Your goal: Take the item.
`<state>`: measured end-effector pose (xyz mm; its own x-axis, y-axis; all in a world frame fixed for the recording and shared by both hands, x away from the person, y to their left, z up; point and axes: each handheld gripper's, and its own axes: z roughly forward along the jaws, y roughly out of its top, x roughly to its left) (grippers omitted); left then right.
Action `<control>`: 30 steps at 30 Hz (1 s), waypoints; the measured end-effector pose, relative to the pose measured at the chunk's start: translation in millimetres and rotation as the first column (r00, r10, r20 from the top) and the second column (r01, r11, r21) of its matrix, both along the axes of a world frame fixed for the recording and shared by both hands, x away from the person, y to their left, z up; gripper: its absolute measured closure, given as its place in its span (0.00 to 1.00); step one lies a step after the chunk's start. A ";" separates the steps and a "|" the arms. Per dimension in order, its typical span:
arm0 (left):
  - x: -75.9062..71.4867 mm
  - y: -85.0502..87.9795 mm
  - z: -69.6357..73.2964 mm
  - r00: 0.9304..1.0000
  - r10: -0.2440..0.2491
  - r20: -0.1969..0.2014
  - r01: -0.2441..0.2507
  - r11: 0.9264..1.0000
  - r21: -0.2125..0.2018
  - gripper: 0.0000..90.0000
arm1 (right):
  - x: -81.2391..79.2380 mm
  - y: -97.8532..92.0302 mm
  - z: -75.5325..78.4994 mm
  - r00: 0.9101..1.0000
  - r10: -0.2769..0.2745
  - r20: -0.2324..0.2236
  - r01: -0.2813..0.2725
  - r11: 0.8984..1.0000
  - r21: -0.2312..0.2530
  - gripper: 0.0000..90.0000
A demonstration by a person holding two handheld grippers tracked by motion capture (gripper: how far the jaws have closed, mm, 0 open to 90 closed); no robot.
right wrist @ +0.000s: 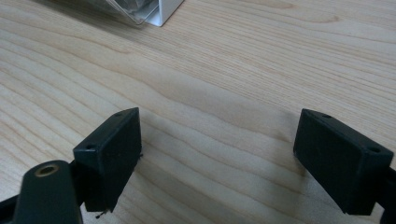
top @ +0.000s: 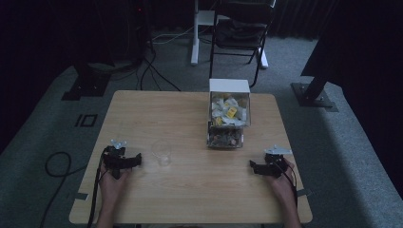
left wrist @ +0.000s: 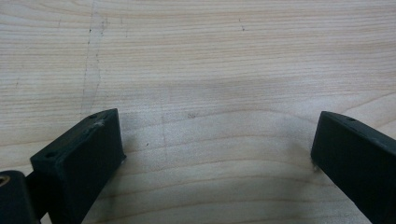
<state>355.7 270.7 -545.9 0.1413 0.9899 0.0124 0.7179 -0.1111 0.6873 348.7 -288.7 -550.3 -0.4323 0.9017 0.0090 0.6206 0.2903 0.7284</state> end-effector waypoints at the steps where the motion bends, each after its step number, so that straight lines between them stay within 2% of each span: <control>1: 0.0 0.0 0.0 1.000 0.000 0.000 0.000 1.000 0.000 0.03 | 0.0 0.0 0.0 1.000 0.000 0.000 0.000 1.000 0.000 0.17; 13: -0.6 0.1 0.2 1.000 0.003 -0.002 -0.003 1.000 0.003 0.03 | -0.9 0.4 -0.1 1.000 0.012 -0.005 -0.012 1.000 -0.003 0.15; 16: -0.9 0.0 0.1 1.000 0.007 -0.001 -0.007 1.000 0.002 0.03 | -1.3 0.2 0.8 1.000 0.004 -0.009 -0.004 1.000 -0.003 0.17; 19: -0.9 0.0 0.1 1.000 0.007 -0.001 -0.007 1.000 0.002 0.03 | -2.5 -0.7 3.5 1.000 -0.026 -0.015 0.026 1.000 0.006 0.24; 23: -0.9 0.0 0.1 1.000 0.007 -0.001 -0.007 1.000 0.002 0.03 | -4.7 -1.0 8.5 0.999 -0.032 0.000 0.032 0.999 0.033 0.26; 30: -0.9 0.0 0.1 1.000 0.007 -0.001 -0.007 1.000 0.002 0.03 | -7.6 1.2 15.3 0.999 -0.028 0.017 0.027 0.999 0.037 0.30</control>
